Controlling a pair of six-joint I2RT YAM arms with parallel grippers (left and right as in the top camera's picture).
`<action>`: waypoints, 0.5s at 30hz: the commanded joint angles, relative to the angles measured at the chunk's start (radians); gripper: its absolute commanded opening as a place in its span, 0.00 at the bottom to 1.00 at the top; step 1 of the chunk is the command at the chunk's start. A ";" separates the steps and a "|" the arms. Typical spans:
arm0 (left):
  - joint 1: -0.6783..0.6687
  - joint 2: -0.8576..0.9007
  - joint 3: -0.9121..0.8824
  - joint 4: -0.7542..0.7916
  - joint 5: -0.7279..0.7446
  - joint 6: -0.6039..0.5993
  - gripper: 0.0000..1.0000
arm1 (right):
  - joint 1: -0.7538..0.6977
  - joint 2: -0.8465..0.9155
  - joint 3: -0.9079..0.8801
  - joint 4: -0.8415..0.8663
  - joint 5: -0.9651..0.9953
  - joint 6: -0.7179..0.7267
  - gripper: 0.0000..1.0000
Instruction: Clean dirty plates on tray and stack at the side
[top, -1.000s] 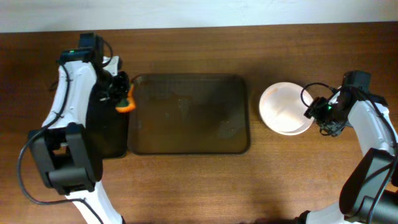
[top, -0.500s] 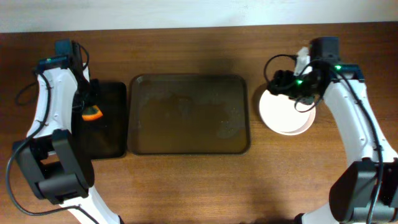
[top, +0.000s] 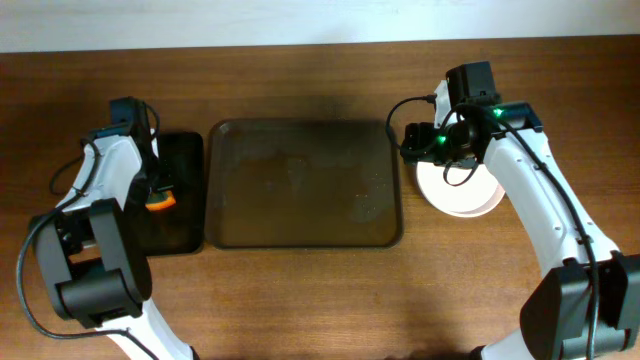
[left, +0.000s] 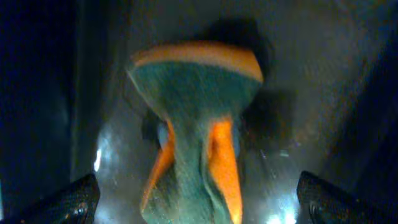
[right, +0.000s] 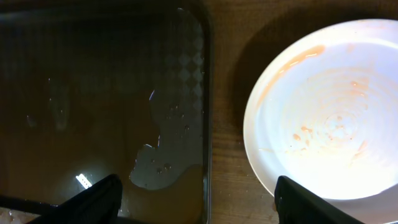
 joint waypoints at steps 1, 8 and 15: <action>0.001 -0.053 0.147 -0.092 0.129 -0.003 1.00 | 0.002 -0.013 0.070 -0.039 0.005 -0.008 0.79; -0.002 -0.187 0.340 -0.269 0.338 -0.003 1.00 | -0.002 -0.021 0.379 -0.224 0.005 -0.011 0.79; -0.002 -0.193 0.339 -0.269 0.338 -0.003 1.00 | -0.001 -0.054 0.766 -0.525 0.035 -0.011 0.79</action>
